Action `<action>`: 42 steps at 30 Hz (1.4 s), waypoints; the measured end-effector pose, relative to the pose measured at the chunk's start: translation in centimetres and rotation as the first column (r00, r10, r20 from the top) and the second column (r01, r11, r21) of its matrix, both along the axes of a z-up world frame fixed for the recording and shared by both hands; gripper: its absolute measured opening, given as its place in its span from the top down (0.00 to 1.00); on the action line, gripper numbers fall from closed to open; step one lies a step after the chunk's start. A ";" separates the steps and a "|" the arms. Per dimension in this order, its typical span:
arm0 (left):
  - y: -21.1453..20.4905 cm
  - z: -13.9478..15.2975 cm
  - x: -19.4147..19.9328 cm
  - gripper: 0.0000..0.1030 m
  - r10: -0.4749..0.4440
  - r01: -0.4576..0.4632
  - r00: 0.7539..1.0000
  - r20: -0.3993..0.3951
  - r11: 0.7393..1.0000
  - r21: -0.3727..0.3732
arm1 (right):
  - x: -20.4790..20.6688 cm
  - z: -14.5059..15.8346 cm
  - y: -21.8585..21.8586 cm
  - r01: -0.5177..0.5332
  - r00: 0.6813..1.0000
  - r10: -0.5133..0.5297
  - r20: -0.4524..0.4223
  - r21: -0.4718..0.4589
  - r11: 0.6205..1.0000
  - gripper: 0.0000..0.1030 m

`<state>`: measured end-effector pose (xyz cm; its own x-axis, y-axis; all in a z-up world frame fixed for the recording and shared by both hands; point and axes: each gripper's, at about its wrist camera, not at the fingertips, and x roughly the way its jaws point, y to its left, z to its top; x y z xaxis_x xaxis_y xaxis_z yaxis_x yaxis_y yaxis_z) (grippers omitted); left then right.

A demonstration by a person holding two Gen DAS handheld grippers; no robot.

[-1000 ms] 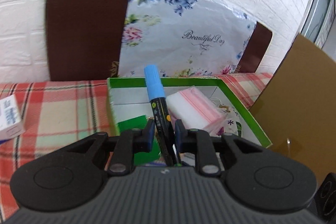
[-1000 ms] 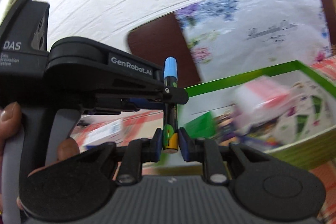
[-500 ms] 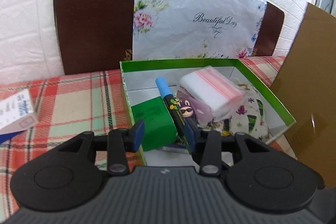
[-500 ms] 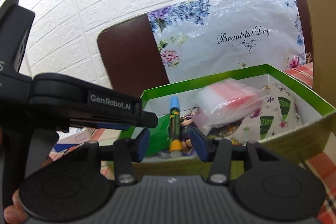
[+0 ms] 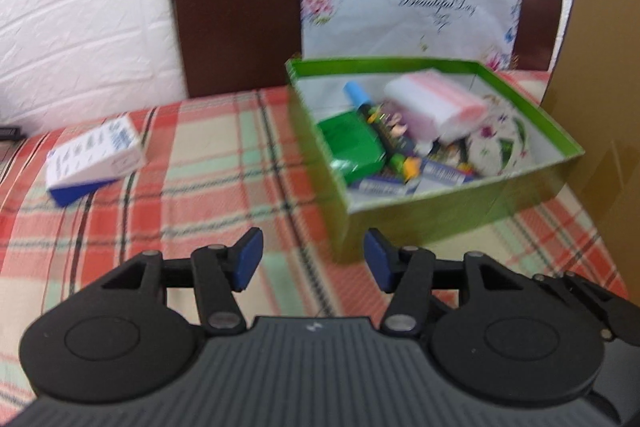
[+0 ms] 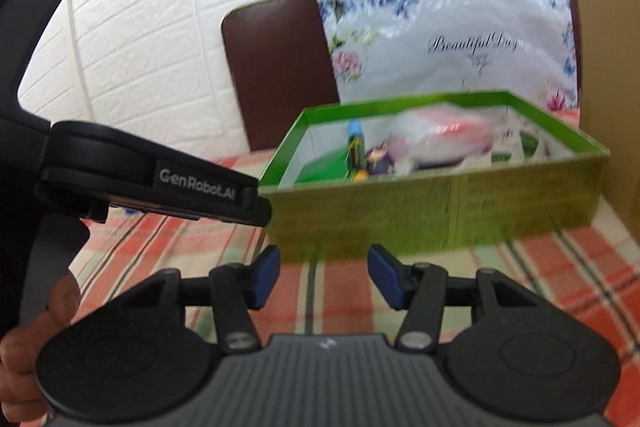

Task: Organize objects
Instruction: 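Open the right gripper to drop the marker into the green box, then move the right gripper to the white-and-blue HP card box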

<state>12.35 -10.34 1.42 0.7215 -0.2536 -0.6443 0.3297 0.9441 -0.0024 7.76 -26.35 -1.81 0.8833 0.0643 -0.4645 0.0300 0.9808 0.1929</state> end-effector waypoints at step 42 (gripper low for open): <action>18.7 -4.9 3.7 0.15 0.332 -0.335 0.942 0.048 0.940 0.062 | 4.3 -2.3 14.0 -0.307 0.949 0.281 -0.143 -0.213 0.928 0.22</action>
<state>16.08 8.34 -3.48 0.7801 0.0494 -0.6237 -0.0055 0.9974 0.0720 12.11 -12.37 -4.10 0.7844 0.1937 -0.5892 -0.2586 0.9656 -0.0269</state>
